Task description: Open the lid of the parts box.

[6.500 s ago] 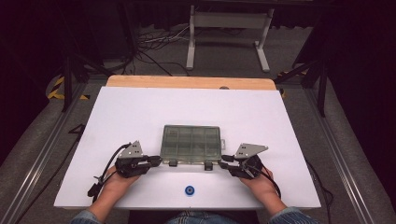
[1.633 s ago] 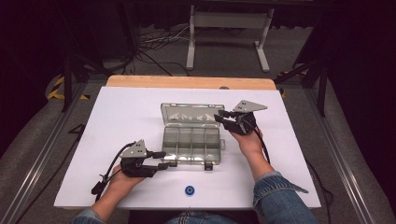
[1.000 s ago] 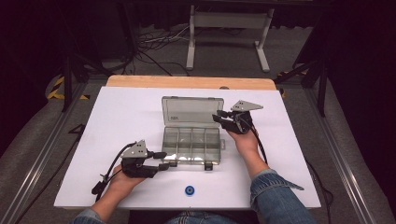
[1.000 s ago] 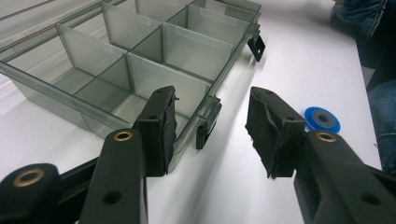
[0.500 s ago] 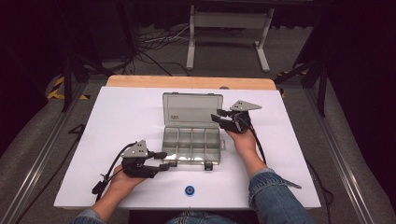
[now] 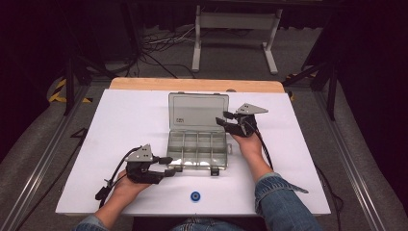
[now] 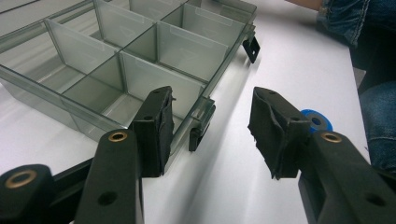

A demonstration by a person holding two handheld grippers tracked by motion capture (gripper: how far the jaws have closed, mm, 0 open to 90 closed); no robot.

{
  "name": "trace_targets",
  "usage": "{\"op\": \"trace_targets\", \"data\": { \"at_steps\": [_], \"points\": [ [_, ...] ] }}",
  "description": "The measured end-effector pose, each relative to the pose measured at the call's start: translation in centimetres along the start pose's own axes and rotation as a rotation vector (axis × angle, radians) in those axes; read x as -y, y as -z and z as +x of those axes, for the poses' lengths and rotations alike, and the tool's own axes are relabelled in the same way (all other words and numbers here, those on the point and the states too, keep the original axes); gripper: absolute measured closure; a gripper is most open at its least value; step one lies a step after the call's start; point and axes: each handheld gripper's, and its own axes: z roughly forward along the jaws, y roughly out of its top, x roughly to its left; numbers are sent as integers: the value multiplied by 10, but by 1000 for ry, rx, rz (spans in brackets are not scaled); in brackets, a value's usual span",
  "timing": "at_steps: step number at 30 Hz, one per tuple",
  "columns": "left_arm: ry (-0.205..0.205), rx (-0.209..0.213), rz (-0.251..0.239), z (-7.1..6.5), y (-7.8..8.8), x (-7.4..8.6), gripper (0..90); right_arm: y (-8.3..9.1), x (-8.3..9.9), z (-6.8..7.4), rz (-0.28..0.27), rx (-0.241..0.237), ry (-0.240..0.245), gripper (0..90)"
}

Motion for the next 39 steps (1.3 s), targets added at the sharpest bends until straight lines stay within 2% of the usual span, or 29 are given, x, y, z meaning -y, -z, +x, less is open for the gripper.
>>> {"op": "trace_targets", "data": {
  "at_steps": [4,7,8,9,10,11,14,19,30,39],
  "points": [
    [-2,-44,2,-2,6,-3,485,-1,1,-2,-6,0,-10,530],
    [16,-131,25,0,13,-3,472,-1,1,-2,-8,-3,-15,528],
    [16,-160,47,3,15,-2,455,-1,1,-3,-9,-3,-17,528],
    [49,-164,54,3,15,-1,435,0,1,-3,-9,-2,-18,526],
    [49,-173,65,5,16,0,428,0,1,-3,-9,-1,-17,526],
    [68,-162,72,7,16,2,422,0,1,-3,-12,-2,-16,526],
    [73,-141,106,8,10,3,413,0,1,-3,-14,-3,-19,526],
    [45,-116,154,7,0,3,415,-1,2,-4,-11,-2,-20,524],
    [35,-111,159,7,-3,3,413,-5,5,-7,-6,-12,-46,494],
    [38,-111,159,6,-4,3,410,-10,10,-7,5,-12,-60,432]
  ]
}}
